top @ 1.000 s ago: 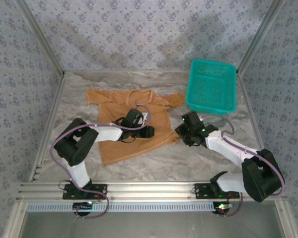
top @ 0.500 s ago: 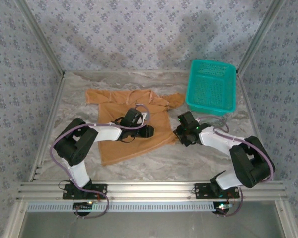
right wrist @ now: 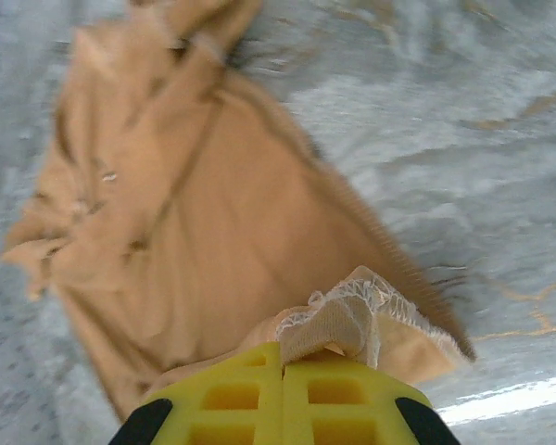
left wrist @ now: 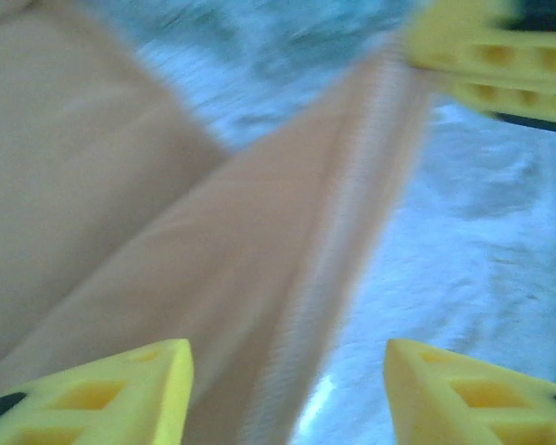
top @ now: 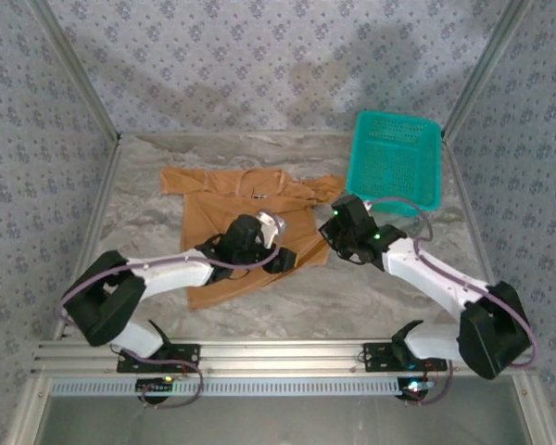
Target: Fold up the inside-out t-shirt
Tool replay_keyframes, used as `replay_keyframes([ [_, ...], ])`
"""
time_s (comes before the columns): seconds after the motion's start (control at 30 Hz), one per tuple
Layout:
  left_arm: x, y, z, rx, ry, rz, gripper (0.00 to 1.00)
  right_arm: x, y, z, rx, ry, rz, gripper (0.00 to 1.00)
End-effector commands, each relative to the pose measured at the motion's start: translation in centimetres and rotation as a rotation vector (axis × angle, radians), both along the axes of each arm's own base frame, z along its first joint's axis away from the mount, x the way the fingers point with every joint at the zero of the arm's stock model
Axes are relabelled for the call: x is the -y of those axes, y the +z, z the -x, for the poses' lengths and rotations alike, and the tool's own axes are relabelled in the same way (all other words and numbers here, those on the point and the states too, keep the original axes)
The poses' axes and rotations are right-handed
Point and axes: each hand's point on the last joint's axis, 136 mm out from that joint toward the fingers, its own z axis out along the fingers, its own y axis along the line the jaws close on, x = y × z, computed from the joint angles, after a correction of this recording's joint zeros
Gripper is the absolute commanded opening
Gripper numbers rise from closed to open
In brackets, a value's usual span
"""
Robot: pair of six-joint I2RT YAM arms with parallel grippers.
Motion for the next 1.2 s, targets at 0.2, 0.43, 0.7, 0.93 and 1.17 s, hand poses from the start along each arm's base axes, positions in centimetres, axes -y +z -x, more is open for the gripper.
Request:
replay_keyframes([
  [0.2,2.1,2.1,0.2,0.168,-0.051,-0.013,0.67,0.3,2.1,0.5,0.046,0.013,0.058,0.00],
  [0.43,1.4,-0.2,-1.0,0.185,0.000,-0.124,0.69,0.5,3.0,0.6,0.067,0.011,0.050,0.00],
  [0.7,1.6,-2.1,-3.1,0.228,0.057,-0.208,0.68,0.3,3.6,1.0,0.077,0.022,0.042,0.00],
  [0.93,-2.5,-3.1,-4.8,0.234,0.148,-0.391,0.41,2.8,4.9,1.8,0.094,-0.011,0.049,0.00],
  [1.17,-9.7,-4.5,-4.8,0.087,0.313,-0.431,0.23,5.6,6.8,1.8,0.131,-0.069,0.024,0.00],
])
